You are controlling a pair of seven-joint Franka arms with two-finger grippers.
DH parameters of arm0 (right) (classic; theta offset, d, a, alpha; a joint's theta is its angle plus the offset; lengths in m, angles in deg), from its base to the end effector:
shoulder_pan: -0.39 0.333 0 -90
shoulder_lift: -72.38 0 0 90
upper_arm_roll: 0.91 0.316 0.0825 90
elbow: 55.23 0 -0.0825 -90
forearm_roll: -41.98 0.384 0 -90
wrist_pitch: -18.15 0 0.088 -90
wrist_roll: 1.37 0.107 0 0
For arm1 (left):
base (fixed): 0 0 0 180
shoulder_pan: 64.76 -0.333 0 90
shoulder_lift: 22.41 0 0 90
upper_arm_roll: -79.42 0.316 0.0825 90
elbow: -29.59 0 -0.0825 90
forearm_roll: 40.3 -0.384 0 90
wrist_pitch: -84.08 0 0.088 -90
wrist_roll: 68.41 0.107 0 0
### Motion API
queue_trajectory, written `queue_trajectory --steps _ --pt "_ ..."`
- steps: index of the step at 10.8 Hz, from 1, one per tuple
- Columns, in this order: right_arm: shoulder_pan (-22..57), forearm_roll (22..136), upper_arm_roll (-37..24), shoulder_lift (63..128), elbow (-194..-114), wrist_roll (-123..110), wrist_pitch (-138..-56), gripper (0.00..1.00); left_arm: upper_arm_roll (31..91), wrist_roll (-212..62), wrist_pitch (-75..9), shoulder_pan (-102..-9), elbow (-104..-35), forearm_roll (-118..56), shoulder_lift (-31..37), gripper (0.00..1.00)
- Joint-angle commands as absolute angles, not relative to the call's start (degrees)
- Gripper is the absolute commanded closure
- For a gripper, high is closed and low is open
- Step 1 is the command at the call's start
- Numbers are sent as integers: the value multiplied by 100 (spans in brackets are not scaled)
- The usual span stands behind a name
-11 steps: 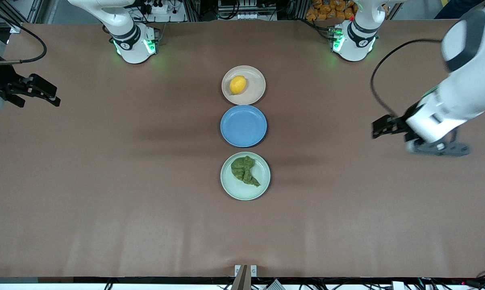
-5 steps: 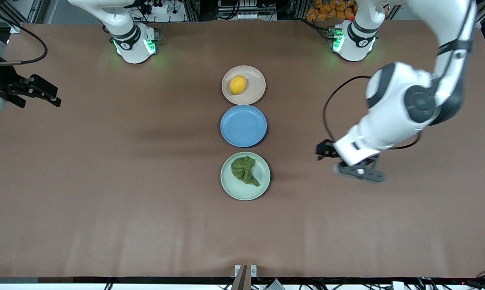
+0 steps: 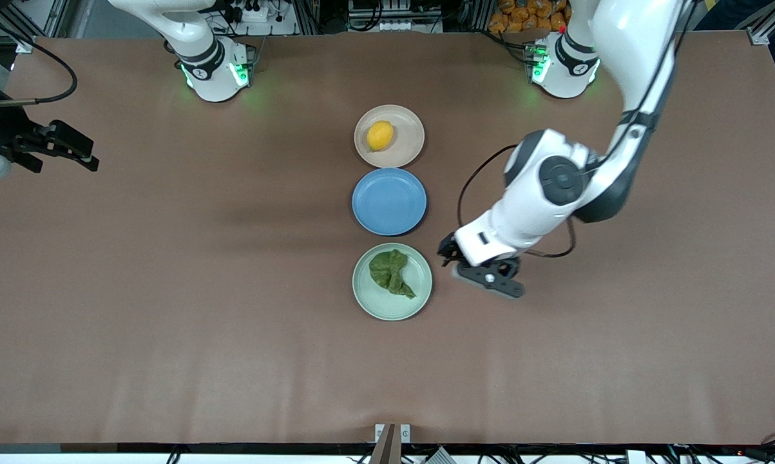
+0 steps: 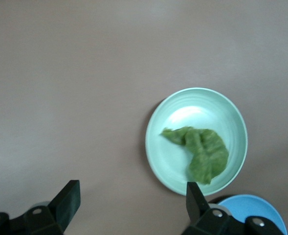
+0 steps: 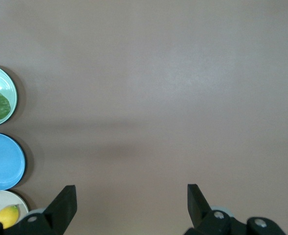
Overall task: Pick lemon and lettuce from plates
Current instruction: 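Lower the left gripper onto the lettuce leaf and close it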
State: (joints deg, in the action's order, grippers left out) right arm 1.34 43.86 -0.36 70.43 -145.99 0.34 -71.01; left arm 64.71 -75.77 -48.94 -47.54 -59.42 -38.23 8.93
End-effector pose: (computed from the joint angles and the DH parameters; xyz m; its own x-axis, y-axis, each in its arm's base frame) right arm 0.5423 0.0178 0.6357 1.0000 -0.0032 0.0051 -0.0030 -0.9995 -0.0326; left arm 0.6233 -0.3541 0.3624 0.9243 -0.3217 0.2052 -0.3602 -0.9131 0.1910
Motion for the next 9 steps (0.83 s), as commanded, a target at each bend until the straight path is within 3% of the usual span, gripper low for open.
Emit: queue_trajectory --steps 1,4,5,7,9 --pt "101 4471 -30 7035 -14611 -32 -7071 0 6527 -7544 -5530 -4315 -5795 -4527 1388 5" --pt "109 4471 -30 7035 -14620 -32 -7097 0 6535 -7544 -5995 -4053 -5786 -4742 1739 6" --pt "109 4471 -30 7035 -14628 -32 -7097 0 6570 -7544 -6162 -3929 -5786 -4742 1853 9" --pt "109 4471 -30 7036 -14646 -32 -7106 0 6588 -7561 -6505 -3674 -5786 -4908 2082 27" --pt "109 4471 -30 7035 -14655 -32 -7097 0 6772 -7571 -6551 -3471 -5786 -4962 2232 26"
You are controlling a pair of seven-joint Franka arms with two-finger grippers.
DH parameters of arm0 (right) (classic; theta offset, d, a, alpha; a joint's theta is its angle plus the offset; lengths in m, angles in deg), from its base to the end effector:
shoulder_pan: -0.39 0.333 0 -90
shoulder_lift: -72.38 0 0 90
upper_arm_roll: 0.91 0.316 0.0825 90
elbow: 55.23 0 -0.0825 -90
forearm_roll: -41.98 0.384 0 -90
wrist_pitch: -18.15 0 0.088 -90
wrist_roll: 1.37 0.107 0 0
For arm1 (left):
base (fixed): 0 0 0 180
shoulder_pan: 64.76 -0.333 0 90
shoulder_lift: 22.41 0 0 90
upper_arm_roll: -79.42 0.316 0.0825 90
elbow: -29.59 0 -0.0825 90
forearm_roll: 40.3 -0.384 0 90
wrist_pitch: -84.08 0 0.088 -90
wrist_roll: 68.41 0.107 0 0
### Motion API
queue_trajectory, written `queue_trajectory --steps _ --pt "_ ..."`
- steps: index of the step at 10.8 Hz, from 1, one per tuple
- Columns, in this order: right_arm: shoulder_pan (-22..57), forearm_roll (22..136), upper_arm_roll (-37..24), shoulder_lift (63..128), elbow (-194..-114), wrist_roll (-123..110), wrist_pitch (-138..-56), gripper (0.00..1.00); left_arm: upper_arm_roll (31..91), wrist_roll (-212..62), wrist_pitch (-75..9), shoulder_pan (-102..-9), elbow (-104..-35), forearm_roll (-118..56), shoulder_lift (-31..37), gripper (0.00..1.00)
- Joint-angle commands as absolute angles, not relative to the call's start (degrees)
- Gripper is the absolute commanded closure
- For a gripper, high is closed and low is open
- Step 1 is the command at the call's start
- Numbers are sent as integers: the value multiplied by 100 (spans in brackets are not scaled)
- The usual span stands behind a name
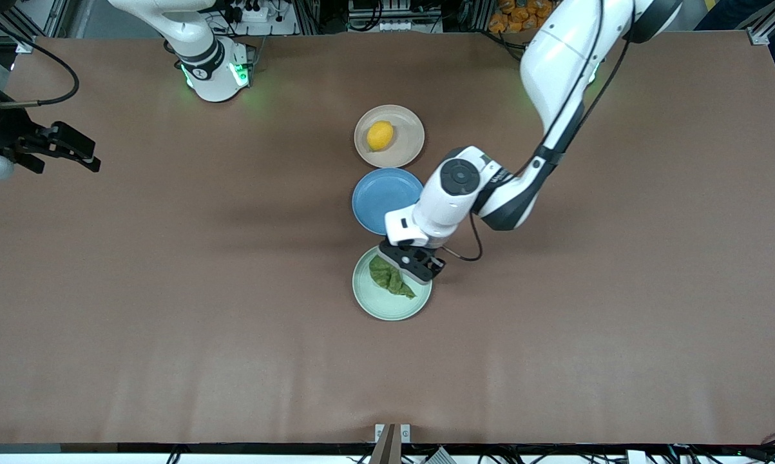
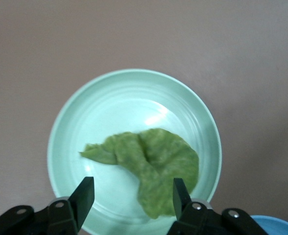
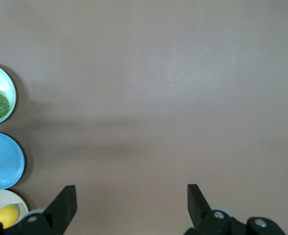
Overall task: Pick lemon and lettuce from plates
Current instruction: 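Lower the left gripper onto the lettuce leaf and close it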
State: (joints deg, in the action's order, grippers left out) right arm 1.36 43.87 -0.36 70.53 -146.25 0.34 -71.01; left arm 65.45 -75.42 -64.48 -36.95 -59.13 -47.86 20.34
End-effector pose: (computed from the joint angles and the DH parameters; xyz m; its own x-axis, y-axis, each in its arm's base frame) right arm 0.5427 0.0181 0.6326 1.0000 -0.0028 -0.0011 -0.0029 -0.9995 -0.0326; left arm 0.5674 -0.4662 0.2525 0.7843 -0.5393 0.3066 -0.5904 -0.8006 0.1021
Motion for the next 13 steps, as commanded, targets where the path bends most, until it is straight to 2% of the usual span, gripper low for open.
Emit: queue_trajectory --steps 1,3,6,11,13 --pt "109 4471 -30 7035 -14663 -32 -7097 0 6886 -7571 -6559 -3349 -5777 -4962 2346 27" --pt "127 4471 -30 7044 -14734 -32 -7132 0 7115 -7649 -6560 -3146 -5777 -4953 2382 27" --pt "127 4471 -30 7053 -14813 -32 -7184 0 7115 -7816 -6551 -3137 -5742 -4936 2426 27" --pt "127 4479 -30 7097 -15014 -32 -7273 0 7115 -7843 -6560 -3137 -5619 -4909 2593 36" --pt "127 4479 -21 7123 -15094 -32 -7299 0 7115 -8088 -6551 -3119 -5592 -4900 2593 36"
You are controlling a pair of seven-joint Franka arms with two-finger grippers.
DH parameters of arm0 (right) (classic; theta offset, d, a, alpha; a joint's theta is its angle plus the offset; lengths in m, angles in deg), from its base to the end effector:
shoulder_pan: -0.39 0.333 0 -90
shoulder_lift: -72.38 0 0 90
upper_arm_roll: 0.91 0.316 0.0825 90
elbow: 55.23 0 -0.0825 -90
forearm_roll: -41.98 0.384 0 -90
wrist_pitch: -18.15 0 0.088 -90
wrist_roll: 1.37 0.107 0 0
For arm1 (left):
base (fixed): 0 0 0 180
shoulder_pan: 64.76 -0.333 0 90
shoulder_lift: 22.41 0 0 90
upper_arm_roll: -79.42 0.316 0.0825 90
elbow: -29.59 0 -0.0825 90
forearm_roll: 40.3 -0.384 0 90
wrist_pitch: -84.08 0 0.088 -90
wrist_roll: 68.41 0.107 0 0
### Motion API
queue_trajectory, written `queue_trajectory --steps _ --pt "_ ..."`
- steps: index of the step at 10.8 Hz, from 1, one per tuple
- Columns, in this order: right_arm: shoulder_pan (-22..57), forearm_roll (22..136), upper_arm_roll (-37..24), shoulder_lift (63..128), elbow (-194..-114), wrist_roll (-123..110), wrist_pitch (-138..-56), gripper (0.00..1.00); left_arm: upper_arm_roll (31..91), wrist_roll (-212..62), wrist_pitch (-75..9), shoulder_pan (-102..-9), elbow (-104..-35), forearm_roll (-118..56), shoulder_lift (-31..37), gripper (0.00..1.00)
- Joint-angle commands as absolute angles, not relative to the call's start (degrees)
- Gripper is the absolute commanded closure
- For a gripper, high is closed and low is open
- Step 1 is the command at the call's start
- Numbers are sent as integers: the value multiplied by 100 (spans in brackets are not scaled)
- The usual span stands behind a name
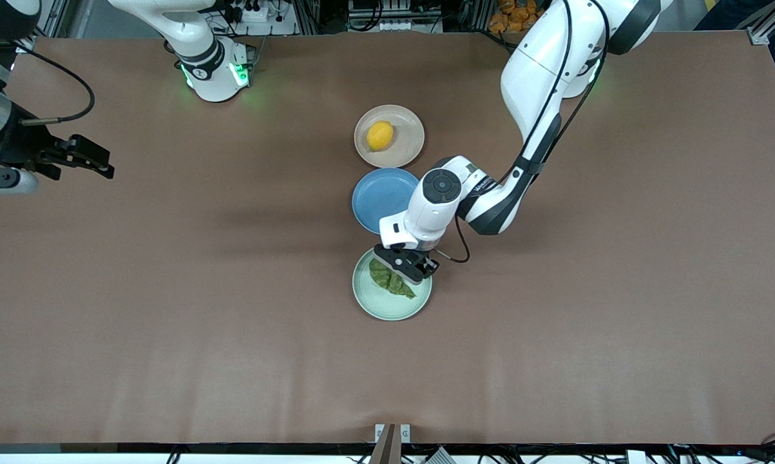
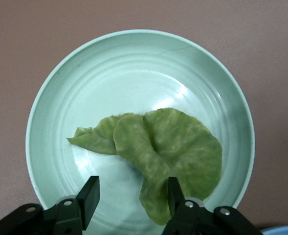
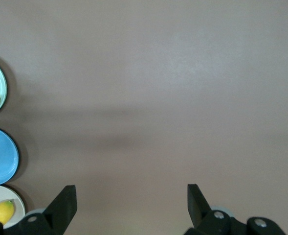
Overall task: Pick lemon and lettuce from plates
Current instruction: 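Lower the left gripper onto the lettuce leaf and close it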
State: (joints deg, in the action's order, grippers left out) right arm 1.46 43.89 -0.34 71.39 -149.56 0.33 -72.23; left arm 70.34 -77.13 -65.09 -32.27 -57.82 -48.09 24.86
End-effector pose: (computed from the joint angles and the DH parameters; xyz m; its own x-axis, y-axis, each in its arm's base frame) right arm 0.5472 0.0193 0.5990 0.9986 -0.0013 -0.0526 -0.0030 -0.9995 -0.0316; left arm 0.5598 -0.4717 0.1996 0.7936 -0.5516 0.2566 -0.5824 -0.8108 0.0581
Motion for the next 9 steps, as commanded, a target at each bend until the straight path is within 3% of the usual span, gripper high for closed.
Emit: queue_trajectory --steps 1,5,6,8,9 --pt "136 4479 -21 7149 -15138 -32 -7308 0 7115 -8124 -6551 -3058 -5592 -4900 2584 36" --pt "162 4488 -21 7299 -15287 -23 -7282 0 7115 -8220 -6551 -2953 -5592 -4909 2602 39" --pt "162 4488 -21 7386 -15357 -14 -7264 0 7115 -8221 -6551 -2943 -5601 -4927 2610 45" --pt "127 4689 -21 7492 -15612 21 -7273 0 7124 -8221 -6551 -2934 -5601 -4953 2645 91" --pt "110 4890 -30 7553 -15752 47 -7273 0 7142 -8221 -6551 -2926 -5619 -4971 2637 100"
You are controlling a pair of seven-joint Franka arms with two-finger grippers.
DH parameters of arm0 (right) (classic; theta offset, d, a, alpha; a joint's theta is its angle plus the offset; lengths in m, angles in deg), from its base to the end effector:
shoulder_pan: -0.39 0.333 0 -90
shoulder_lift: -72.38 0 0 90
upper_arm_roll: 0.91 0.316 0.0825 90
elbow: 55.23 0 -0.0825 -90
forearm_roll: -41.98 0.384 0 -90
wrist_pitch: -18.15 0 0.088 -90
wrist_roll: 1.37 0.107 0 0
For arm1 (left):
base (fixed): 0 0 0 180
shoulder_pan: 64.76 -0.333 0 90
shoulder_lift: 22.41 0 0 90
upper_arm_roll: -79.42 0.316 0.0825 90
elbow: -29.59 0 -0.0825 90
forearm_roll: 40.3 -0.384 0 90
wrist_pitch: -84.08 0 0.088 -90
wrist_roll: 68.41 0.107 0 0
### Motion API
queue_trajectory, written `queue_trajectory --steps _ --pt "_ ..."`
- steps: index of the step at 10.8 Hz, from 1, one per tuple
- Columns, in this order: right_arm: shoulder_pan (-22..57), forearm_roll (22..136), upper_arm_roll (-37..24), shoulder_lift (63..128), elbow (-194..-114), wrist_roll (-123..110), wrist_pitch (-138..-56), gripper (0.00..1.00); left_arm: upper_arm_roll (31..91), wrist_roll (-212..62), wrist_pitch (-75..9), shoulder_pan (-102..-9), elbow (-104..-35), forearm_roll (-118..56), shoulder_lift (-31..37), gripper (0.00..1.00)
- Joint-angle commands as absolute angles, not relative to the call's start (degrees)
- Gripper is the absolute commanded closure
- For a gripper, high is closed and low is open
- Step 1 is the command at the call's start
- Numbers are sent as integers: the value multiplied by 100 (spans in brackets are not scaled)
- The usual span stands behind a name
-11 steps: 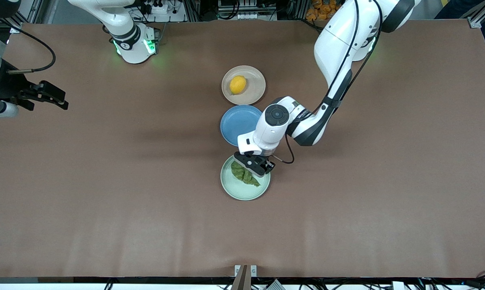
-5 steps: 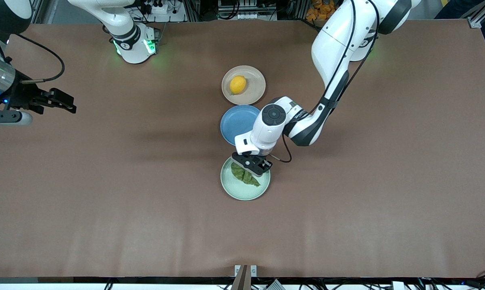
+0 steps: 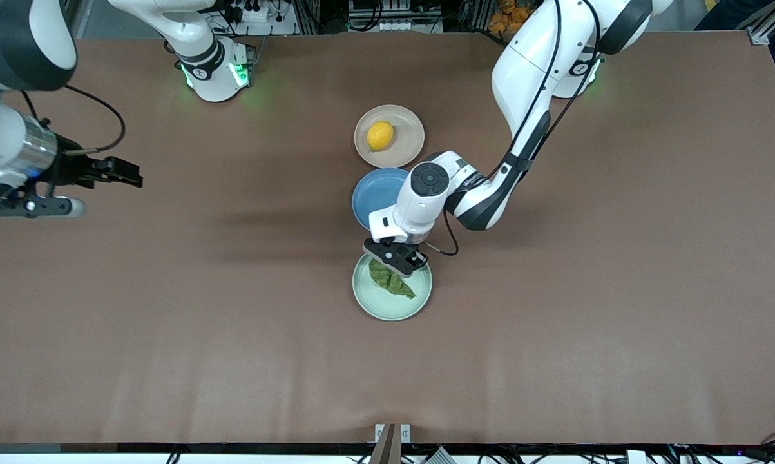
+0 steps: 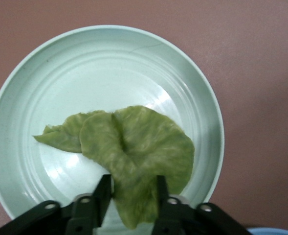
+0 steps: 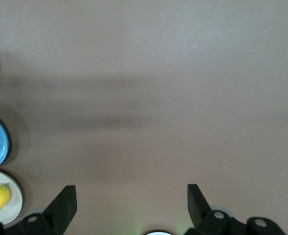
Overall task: Pick lemon and lettuce from plates
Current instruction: 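Lower the left gripper onto the lettuce leaf and close it, then lift the lettuce with the left gripper while the right gripper advances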
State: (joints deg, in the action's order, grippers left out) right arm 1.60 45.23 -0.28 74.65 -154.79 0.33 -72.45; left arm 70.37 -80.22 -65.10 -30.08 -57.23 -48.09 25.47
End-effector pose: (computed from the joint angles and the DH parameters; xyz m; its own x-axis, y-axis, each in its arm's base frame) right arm 0.5527 0.0237 0.5256 0.9805 0.0013 -0.1963 -0.0087 -0.9987 -0.0501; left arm 0.5430 -0.4933 0.1964 0.8049 -0.5369 0.2528 -0.5691 -0.8190 0.0726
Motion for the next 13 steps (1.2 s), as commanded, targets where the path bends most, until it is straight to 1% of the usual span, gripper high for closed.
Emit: queue_trajectory --steps 1,2,4,6,8,9,10,13 --pt "109 4997 -21 7667 -15788 56 -7255 0 7272 -8212 -6542 -2830 -5636 -5014 2602 100" --pt "118 5024 -21 7764 -15806 56 -7229 0 7439 -8212 -6542 -2759 -5628 -5023 2567 100" --pt "249 5024 -12 7835 -16007 56 -7255 0 7458 -8168 -6455 -2889 -5645 -5032 2357 100" --pt "381 5050 -12 7896 -16043 48 -7264 0 7441 -8124 -5633 -3171 -5645 -5032 1874 100" --pt "504 5138 -12 8019 -16044 47 -7220 0 7406 -8037 -5051 -3513 -5663 -5024 1435 100" --pt "514 5147 -12 8002 -16026 39 -7072 0 7388 -7819 -4787 -3697 -5663 -4963 1250 100" --pt "522 5269 -12 8011 -16035 30 -7097 0 7370 -7469 -4471 -3917 -5663 -4936 1057 100" --pt "531 5664 -12 8055 -16061 65 -7088 0 7370 -6553 -3574 -4593 -5750 -4927 713 100"
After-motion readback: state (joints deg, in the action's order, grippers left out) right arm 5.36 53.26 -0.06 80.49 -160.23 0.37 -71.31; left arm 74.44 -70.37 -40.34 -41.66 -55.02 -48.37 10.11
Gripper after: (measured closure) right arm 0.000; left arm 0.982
